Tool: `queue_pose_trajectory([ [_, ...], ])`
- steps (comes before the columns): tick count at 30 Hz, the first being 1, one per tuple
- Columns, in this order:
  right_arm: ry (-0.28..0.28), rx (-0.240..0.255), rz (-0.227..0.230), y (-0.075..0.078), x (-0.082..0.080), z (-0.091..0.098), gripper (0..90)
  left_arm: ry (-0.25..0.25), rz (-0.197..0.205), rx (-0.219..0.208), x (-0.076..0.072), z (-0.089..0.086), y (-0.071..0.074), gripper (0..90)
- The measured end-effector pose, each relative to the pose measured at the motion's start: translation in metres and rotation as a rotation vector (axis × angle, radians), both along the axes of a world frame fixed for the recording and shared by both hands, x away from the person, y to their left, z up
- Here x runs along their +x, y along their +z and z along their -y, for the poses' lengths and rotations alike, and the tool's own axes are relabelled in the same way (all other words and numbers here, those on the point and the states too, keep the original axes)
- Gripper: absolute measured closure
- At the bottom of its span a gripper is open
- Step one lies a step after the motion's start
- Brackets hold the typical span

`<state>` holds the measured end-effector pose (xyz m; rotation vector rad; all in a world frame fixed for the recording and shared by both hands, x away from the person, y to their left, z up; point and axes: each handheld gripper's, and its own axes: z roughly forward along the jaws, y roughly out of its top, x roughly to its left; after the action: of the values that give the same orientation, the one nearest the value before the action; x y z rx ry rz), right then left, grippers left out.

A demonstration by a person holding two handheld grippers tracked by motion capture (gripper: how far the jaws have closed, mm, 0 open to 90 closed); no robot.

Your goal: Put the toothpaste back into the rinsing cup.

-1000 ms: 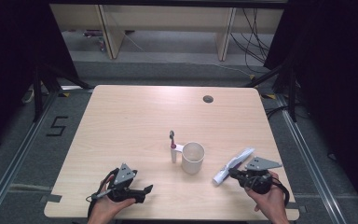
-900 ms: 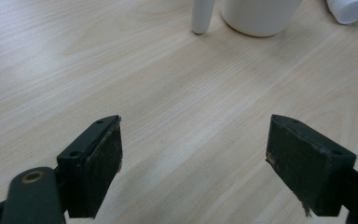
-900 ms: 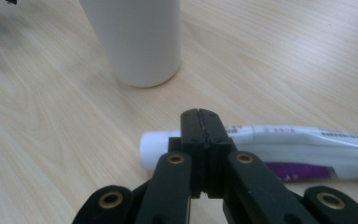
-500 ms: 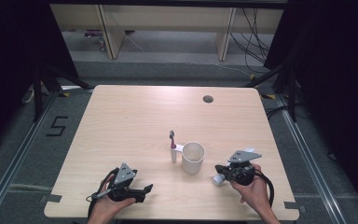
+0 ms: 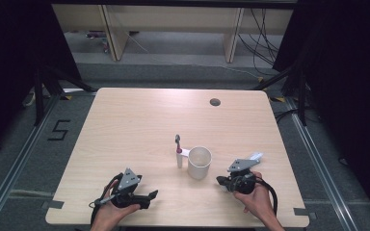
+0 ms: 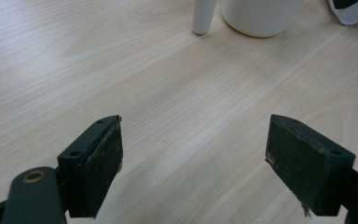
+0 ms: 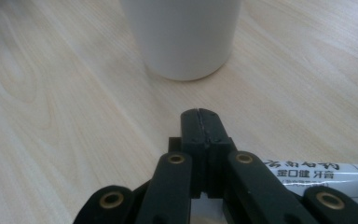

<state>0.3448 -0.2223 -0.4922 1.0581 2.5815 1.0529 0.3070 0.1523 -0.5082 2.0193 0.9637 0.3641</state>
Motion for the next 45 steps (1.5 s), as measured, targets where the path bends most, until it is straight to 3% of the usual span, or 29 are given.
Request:
queue_pose_trajectory([
  [1,0.025,0.006,0.03,-0.002,0.001,0.001,90.0,-0.001,0.001,-0.003,0.0,0.0,0.0,18.3],
  [3,0.036,-0.013,0.009,0.001,-0.003,0.002,89.9,-0.01,0.002,0.016,0.001,-0.001,0.001,18.3],
  [7,0.024,0.006,0.003,-0.001,-0.015,0.008,89.9,0.0,0.004,-0.001,-0.001,0.0,0.0,18.3],
  [8,0.017,0.0,-0.029,0.001,-0.02,0.01,89.9,0.0,0.005,-0.001,0.0,0.001,0.0,18.3],
  [10,0.048,-0.012,0.0,0.0,-0.022,0.017,90.0,-0.01,0.004,0.015,0.0,0.0,0.0,18.3],
  [14,0.034,-0.017,-0.026,0.0,-0.033,0.026,90.0,-0.011,0.003,0.015,0.0,0.0,0.0,18.3],
  [20,0.035,-0.035,-0.014,0.001,-0.043,0.042,89.9,-0.011,0.001,0.017,0.0,0.0,0.0,18.4],
  [21,0.029,-0.03,-0.007,0.0,-0.046,0.045,89.9,-0.011,0.0,0.014,0.0,0.0,0.0,18.4],
  [24,-0.003,-0.029,-0.043,0.002,-0.053,0.054,89.9,-0.014,-0.002,0.013,0.0,0.001,0.0,18.7],
  [25,-0.01,-0.019,-0.023,0.001,-0.054,0.058,89.9,-0.015,-0.002,0.013,0.0,0.001,0.0,18.7],
  [27,-0.02,-0.021,-0.05,0.002,-0.058,0.065,89.9,-0.003,-0.002,-0.003,-0.001,0.002,-0.001,18.7],
  [32,-0.071,-0.015,-0.03,0.003,-0.062,0.085,89.9,-0.014,-0.007,0.012,0.0,0.001,0.0,18.8],
  [33,-0.081,-0.019,-0.048,0.004,-0.063,0.088,89.9,-0.002,-0.005,-0.003,-0.001,0.002,-0.001,18.8],
  [34,-0.109,-0.012,-0.056,0.004,-0.064,0.09,89.9,-0.007,-0.004,-0.001,-0.001,0.002,-0.001,18.8],
  [37,-0.126,-0.032,-0.074,0.005,-0.066,0.102,89.9,-0.014,-0.008,0.016,0.0,0.001,0.0,18.8],
  [39,-0.124,-0.028,-0.051,0.004,-0.065,0.103,89.8,-0.005,-0.003,-0.002,-0.001,0.002,-0.001,18.8],
  [41,-0.131,-0.027,-0.06,0.006,-0.066,0.105,88.9,-0.004,0.0,-0.007,0.0,0.003,-0.002,18.8],
  [42,-0.14,-0.003,-0.058,0.006,-0.067,0.104,88.2,-0.017,-0.008,0.02,0.0,0.001,0.0,18.8],
  [43,-0.128,-0.023,-0.065,0.011,-0.067,0.104,87.3,-0.015,-0.005,0.014,0.0,0.002,-0.001,18.8],
  [44,-0.139,0.004,-0.048,0.012,-0.066,0.102,86.5,-0.013,-0.006,0.014,0.0,0.002,0.0,18.8],
  [45,-0.131,-0.005,-0.046,0.017,-0.066,0.103,85.0,-0.004,-0.003,-0.001,-0.001,0.003,-0.001,18.9],
])
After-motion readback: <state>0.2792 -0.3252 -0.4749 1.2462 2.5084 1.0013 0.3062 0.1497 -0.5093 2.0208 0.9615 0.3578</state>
